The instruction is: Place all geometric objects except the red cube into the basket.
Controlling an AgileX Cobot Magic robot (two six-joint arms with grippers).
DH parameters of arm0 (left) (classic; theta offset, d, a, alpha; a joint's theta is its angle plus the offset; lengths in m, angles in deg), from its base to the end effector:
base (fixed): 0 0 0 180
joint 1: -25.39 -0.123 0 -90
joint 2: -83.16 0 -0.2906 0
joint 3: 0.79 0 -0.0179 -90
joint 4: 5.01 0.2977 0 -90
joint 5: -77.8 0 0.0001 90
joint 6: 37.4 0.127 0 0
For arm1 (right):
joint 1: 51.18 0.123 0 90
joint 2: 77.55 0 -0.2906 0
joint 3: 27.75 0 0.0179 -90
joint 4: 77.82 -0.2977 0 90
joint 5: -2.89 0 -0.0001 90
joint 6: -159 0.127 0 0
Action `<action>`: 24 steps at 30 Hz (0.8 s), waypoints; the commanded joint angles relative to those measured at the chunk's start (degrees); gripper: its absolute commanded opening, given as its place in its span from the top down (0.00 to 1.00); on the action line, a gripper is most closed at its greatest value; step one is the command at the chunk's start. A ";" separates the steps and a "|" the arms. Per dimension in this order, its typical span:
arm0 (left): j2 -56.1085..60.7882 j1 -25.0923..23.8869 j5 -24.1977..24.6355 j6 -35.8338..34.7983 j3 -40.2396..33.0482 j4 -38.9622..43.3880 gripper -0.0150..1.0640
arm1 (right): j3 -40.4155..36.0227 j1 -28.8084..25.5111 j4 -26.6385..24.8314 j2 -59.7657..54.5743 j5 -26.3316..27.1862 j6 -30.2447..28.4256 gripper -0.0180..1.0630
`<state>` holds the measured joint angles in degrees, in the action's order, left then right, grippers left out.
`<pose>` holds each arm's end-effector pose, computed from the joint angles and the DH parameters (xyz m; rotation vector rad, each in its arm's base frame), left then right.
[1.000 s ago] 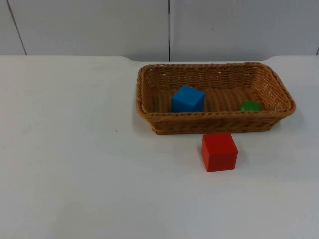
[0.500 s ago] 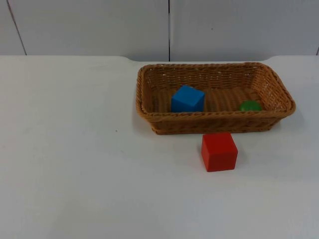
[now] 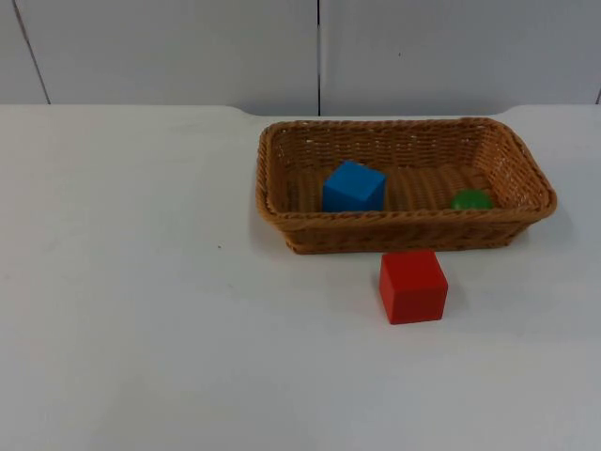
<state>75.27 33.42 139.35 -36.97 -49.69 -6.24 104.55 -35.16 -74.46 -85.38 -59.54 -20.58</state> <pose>0.0622 -0.0112 0.2806 0.1535 2.0613 -0.1075 0.0589 0.0101 0.2864 -0.2752 2.0406 0.1074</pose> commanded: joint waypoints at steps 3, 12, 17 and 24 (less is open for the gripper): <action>0.26 -0.16 0.11 -0.43 -0.14 0.23 0.01 | -0.19 -8.39 -0.23 0.20 0.64 0.13 0.01; 0.26 -0.16 0.11 -0.43 -0.14 0.23 0.01 | -0.19 -15.81 -0.23 0.20 0.64 0.13 0.01; 0.26 -0.16 0.11 -0.43 -0.14 0.23 0.01 | -0.19 -16.08 -0.23 0.20 0.64 0.13 0.01; 0.26 -0.16 0.11 -0.43 -0.14 0.23 0.01 | -0.19 -16.10 -0.33 0.20 0.64 0.13 0.01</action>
<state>75.27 33.42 139.42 -37.00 -49.69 -6.24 104.55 -50.95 -74.66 -85.38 -59.54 -20.58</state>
